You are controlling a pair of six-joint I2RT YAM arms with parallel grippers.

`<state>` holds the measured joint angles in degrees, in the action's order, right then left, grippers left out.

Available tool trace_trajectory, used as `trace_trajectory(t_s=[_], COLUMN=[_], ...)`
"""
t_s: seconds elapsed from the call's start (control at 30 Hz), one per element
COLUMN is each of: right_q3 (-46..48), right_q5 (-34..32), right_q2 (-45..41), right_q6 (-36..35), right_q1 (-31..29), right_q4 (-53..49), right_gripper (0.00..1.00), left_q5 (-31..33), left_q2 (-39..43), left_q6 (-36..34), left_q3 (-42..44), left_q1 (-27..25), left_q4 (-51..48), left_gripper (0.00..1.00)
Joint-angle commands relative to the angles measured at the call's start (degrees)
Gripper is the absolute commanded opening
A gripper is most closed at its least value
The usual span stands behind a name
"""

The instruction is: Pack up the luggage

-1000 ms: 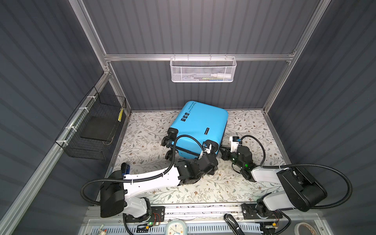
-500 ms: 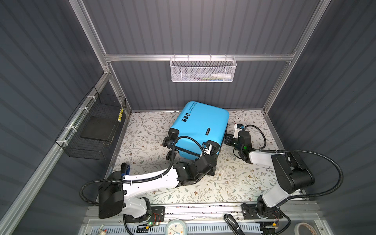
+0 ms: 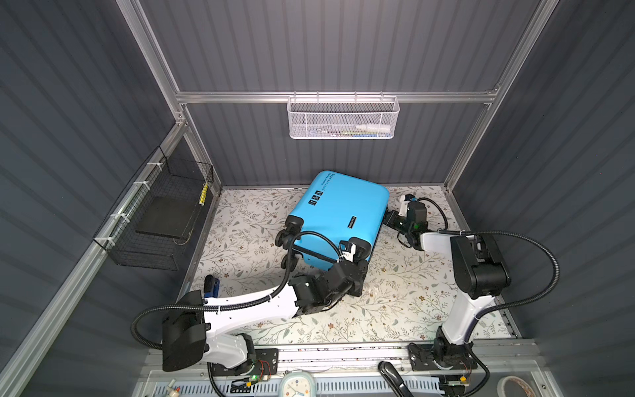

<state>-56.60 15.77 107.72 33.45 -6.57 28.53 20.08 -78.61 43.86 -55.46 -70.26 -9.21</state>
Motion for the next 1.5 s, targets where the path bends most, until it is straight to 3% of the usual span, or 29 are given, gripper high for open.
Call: trace_trajectory(t_s=[0.0,0.03,0.1,0.13,0.33,0.5,0.7,0.77,0.9,1.13,1.27,1.47], right_q3=[-1.4,-0.4,1.8,3.2,9.2,7.9,-5.7,-12.4,-26.2,-48.9,-58.7,-63.9], right_q5=[-3.3,-2.8,-2.6,-2.7,-4.7,-4.0,2.8,8.1,12.6,18.2,22.0,28.8], right_q2=[-2.7,-4.0,-7.0,-8.9,-20.3,-28.6,-25.9,-22.0,-13.5,2.3,10.7,16.4], right_q6=[3.3,3.2,2.7,2.5,1.8,0.8,-2.7,-4.1,-5.3,-5.3,-5.9,-6.3], right_q1=[3.2,3.2,3.2,3.3,3.6,4.1,4.8,5.0,5.0,5.0,5.0,4.9], right_q4=[4.9,3.9,1.3,-0.2,-10.3,-19.2,-30.6,-34.5,-41.5,-50.4,-54.4,-54.9], right_gripper=[0.00,0.01,0.14,0.21,0.37,0.51,0.69,0.73,0.76,0.77,0.77,0.75], left_q5=[-4.2,-3.4,-2.1,-1.5,2.0,5.1,10.6,13.2,15.1,2.8,-3.1,-9.2], left_q2=[1.8,1.7,1.2,0.9,0.9,3.0,8.1,10.7,14.8,20.1,15.7,9.3], left_q6=[0.4,0.1,-0.4,-0.9,-2.5,-3.3,0.1,3.7,12.5,10.1,5.2,-0.3], left_q3=[0.6,0.1,-1.1,-1.9,-4.6,-7.9,-9.2,-8.7,-8.4,-2.9,-4.6,-7.2], left_q1=[-1.6,-1.6,-1.6,-1.6,-1.5,-1.5,-1.5,-1.4,1.6,14.3,19.4,25.1], left_q4=[-6.9,-7.1,-8.4,-9.0,-10.9,-14.4,-20.3,-23.0,-30.6,-23.8,-21.1,-17.6], left_gripper=[0.00,0.00,0.00,0.06,0.62,0.99,1.00,1.00,1.00,1.00,1.00,1.00])
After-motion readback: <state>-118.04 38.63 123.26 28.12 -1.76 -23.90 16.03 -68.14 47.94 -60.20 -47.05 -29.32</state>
